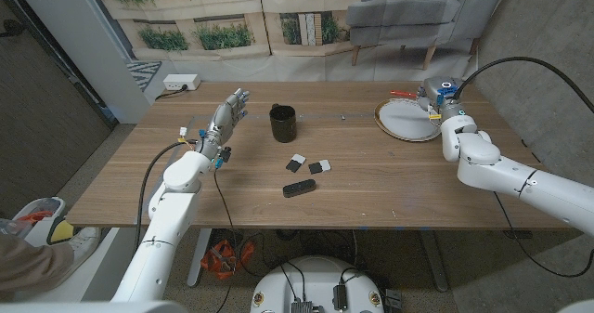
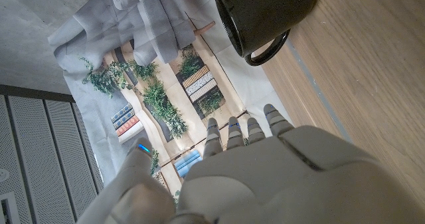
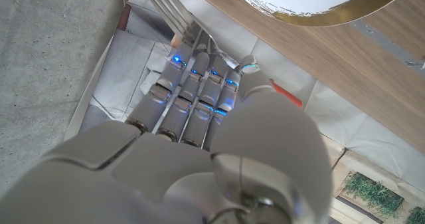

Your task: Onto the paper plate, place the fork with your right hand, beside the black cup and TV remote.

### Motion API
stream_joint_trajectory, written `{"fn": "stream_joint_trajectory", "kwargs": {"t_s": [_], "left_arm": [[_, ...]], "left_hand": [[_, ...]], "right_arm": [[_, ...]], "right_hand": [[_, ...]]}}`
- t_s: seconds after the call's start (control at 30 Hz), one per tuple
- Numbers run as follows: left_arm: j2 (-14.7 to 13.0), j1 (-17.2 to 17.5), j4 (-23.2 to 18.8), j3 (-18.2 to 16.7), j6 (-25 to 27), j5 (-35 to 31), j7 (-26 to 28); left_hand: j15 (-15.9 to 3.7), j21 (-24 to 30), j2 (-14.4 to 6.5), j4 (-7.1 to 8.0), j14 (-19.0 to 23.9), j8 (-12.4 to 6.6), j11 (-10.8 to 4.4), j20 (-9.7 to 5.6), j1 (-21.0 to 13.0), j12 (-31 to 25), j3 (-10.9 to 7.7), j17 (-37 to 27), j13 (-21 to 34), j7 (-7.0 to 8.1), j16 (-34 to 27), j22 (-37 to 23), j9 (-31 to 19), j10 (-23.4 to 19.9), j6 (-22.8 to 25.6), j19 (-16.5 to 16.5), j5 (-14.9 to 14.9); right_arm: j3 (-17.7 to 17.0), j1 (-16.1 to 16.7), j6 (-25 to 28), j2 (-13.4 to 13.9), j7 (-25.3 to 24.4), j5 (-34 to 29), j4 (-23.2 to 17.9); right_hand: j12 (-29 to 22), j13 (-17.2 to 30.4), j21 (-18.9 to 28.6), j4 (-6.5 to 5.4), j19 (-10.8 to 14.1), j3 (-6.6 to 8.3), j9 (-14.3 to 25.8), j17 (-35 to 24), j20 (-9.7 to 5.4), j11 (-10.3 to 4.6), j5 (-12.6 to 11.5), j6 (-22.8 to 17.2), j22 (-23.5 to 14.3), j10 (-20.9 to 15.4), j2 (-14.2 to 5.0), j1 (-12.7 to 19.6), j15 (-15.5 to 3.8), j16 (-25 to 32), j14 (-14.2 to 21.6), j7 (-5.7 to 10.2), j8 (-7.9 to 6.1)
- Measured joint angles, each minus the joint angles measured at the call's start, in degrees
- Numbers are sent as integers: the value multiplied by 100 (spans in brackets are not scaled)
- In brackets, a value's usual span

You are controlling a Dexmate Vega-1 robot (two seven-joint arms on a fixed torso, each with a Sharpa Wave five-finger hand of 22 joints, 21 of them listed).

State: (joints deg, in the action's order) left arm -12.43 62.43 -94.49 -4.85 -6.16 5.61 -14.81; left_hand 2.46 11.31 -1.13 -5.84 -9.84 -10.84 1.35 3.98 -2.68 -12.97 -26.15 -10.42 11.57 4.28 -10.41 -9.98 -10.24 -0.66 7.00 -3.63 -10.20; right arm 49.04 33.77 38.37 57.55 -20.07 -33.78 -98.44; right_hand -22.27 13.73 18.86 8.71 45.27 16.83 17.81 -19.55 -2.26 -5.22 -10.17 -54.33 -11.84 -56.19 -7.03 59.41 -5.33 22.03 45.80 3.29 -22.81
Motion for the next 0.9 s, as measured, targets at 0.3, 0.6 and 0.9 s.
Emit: {"fn": "stream_joint_trajectory", "kwargs": {"t_s": [0.3,0.6,0.9], "left_arm": [[-3,29,-19,-16,2,0,2],[-6,100,-61,-64,2,10,2],[-15,173,-122,-109,-5,35,6]], "left_hand": [[0,0,0,0,0,0,0,0,0,0,0,0,0,0,0,0,0,0,0,0,0],[0,0,0,0,0,0,0,0,0,0,0,0,0,0,0,0,0,0,0,0,0],[0,0,-1,0,0,0,21,-1,2,0,0,0,0,22,0,0,0,-21,22,-2,0]], "right_arm": [[109,-159,-64,-123,52,-65,203],[173,-253,-230,-195,132,-176,342],[311,-493,-385,-448,142,-199,798]], "right_hand": [[0,27,21,0,0,0,0,-28,0,0,5,6,0,0,-7,7,0,0,0,6,0],[0,27,21,-24,0,-24,0,-27,1,0,-2,10,0,1,-30,30,0,-21,0,10,0],[0,27,44,-1,-22,-48,0,-27,23,0,-2,10,0,1,-31,31,0,-21,0,10,0]]}}
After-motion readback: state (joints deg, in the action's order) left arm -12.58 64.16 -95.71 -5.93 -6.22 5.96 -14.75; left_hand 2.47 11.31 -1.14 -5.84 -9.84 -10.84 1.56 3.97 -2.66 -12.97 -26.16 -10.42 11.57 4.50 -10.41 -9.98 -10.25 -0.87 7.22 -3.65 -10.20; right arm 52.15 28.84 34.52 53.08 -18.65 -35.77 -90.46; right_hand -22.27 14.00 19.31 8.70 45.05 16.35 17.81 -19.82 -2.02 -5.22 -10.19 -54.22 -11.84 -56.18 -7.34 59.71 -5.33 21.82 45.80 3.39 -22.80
